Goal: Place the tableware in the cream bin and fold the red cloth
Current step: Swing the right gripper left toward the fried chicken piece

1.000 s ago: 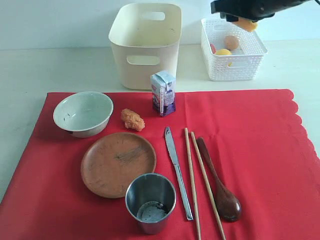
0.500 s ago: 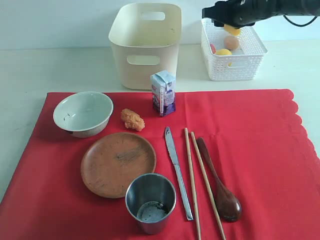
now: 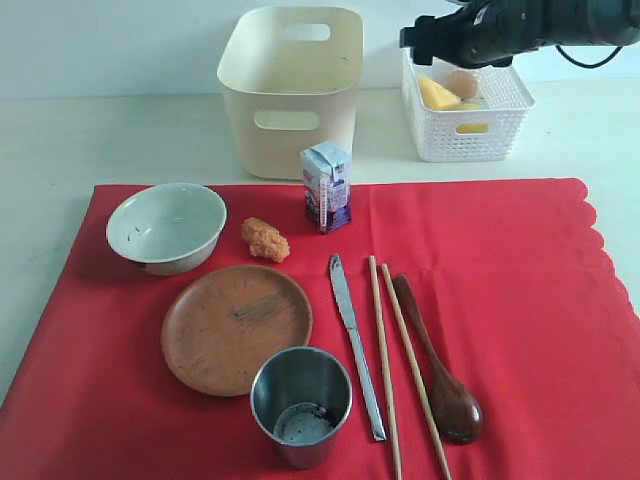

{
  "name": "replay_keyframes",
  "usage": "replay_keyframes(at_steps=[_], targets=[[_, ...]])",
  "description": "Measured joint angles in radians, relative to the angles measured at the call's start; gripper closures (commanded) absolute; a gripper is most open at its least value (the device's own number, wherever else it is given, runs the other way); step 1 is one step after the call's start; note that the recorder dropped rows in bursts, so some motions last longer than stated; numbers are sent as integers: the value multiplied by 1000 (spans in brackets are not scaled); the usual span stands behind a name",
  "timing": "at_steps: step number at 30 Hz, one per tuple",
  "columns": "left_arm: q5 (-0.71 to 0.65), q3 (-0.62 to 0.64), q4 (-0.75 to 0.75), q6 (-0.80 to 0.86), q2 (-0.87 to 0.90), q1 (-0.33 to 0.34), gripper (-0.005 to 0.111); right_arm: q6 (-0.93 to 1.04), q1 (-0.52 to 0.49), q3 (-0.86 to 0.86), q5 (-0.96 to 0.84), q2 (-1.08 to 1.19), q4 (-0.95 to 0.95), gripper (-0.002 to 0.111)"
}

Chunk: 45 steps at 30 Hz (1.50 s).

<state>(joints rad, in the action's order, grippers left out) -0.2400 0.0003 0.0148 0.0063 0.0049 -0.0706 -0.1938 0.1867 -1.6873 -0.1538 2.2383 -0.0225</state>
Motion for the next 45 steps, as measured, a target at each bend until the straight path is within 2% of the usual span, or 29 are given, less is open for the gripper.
replay_keyframes(at_steps=[5, 6, 7, 8, 12, 13, 14, 15, 18, 21, 25, 31, 37, 45], targets=[[0, 0, 0, 0, 0, 0, 106, -80, 0, 0, -100, -30, 0, 39], [0, 0, 0, 0, 0, 0, 106, -83, 0, 0, -120, -42, 0, 48], [0, 0, 0, 0, 0, 0, 106, -89, 0, 0, -171, -75, 0, 52], [0, 0, 0, 0, 0, 0, 106, -89, 0, 0, -194, -90, 0, 62], [0, 0, 0, 0, 0, 0, 106, -93, 0, 0, -316, -182, 0, 84], [0, 0, 0, 0, 0, 0, 106, -93, 0, 0, -340, -200, 2, 95], [0, 0, 0, 0, 0, 0, 106, -93, 0, 0, -400, -234, 13, 99], [0, 0, 0, 0, 0, 0, 106, -93, 0, 0, -430, -246, 15, 108], [0, 0, 0, 0, 0, 0, 106, -93, 0, 3, -563, -294, 23, 108], [0, 0, 0, 0, 0, 0, 106, -96, 0, 103, -581, -354, 23, 108], [0, 0, 0, 0, 0, 0, 106, -96, 0, 343, -497, -450, 23, 108], [0, 0, 0, 0, 0, 0, 106, -91, 12, 533, -410, -542, 23, 108], [0, 0, 0, 0, 0, 0, 106, -65, 143, 625, -349, -569, 23, 108], [0, 0, 0, 0, 0, 0, 106, -61, 360, 649, -333, -569, 23, 108]])
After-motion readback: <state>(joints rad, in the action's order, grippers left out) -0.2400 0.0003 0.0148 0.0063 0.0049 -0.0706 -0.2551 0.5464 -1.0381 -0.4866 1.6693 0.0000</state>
